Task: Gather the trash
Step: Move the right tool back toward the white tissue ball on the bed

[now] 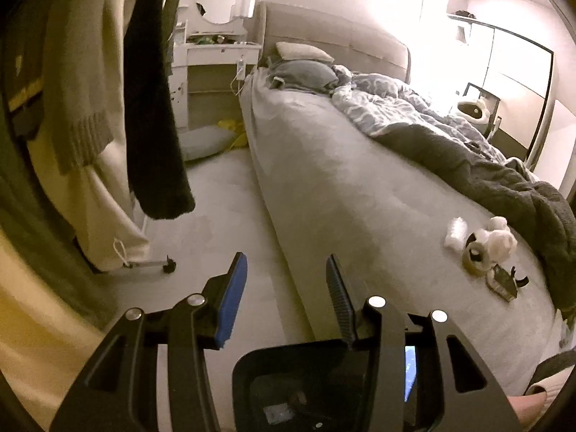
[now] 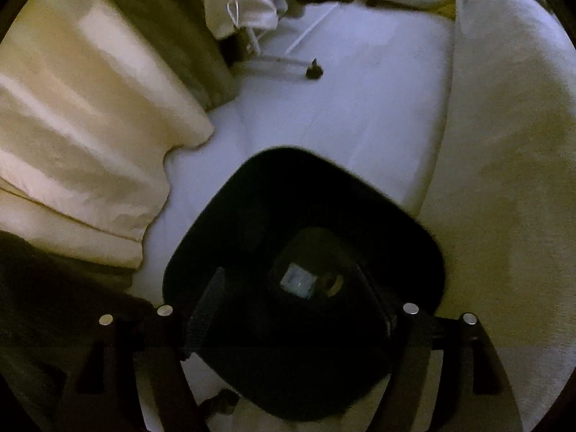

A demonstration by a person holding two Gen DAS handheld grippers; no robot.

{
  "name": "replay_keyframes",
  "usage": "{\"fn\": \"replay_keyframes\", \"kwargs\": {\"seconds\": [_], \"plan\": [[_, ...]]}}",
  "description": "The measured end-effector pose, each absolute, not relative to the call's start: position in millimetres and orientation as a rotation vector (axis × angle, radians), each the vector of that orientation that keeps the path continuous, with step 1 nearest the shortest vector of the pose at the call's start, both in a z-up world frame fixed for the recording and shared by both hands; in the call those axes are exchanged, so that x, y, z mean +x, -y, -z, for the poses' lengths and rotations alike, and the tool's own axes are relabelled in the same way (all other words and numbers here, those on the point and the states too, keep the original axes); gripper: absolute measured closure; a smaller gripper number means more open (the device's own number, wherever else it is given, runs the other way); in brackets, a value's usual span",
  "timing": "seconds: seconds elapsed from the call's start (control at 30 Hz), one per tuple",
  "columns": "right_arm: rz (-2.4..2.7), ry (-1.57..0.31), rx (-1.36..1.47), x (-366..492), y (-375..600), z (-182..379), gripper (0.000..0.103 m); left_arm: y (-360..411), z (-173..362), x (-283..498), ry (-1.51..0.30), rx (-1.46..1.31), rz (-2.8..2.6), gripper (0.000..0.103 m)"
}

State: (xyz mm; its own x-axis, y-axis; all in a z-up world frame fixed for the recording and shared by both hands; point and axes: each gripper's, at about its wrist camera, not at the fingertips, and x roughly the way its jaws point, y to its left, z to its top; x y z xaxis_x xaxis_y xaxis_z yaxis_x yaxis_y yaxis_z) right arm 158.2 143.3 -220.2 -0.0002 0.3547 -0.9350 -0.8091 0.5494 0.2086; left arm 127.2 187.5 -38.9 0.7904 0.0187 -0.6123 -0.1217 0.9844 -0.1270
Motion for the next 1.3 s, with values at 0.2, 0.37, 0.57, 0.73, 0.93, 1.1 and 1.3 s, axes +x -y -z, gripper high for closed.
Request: {"fn": "replay_keyframes", "kwargs": {"seconds": [0.2,0.37,0.57,0.73,0.93,1.1,1.3], "plan": [[-0.965,-1.182,-0.420,167,-121,191,0.027,-177,31,138,-0.637,-0.183,-0.079,0.048],[-0.953,-1.109,-0.399,173,-96,167,0.026,-163,23,143,-0.605,-0.174,-0.058,0.036],[-0.935,-1.045,-0.360,179,-66,142,0.020,-143,17,148,-0.563,-0.170,-0.061,0.022],[-0.930,-0.938,-0.387,180,-41,118,0.016,-127,16,158,-0.569,-0.179,-0.047,0.016],[-0.894,-0.856,-0.368,186,-3,95,0.016,-106,15,165,-0.570,-0.161,-0.012,0.009],[-0.856,-0.828,-0.335,194,27,85,0.016,-88,18,175,-0.585,-0.181,0.032,0.008],[-0.788,-0.792,-0.302,204,66,77,0.016,-58,26,188,-0.615,-0.145,0.075,0.008]]}}
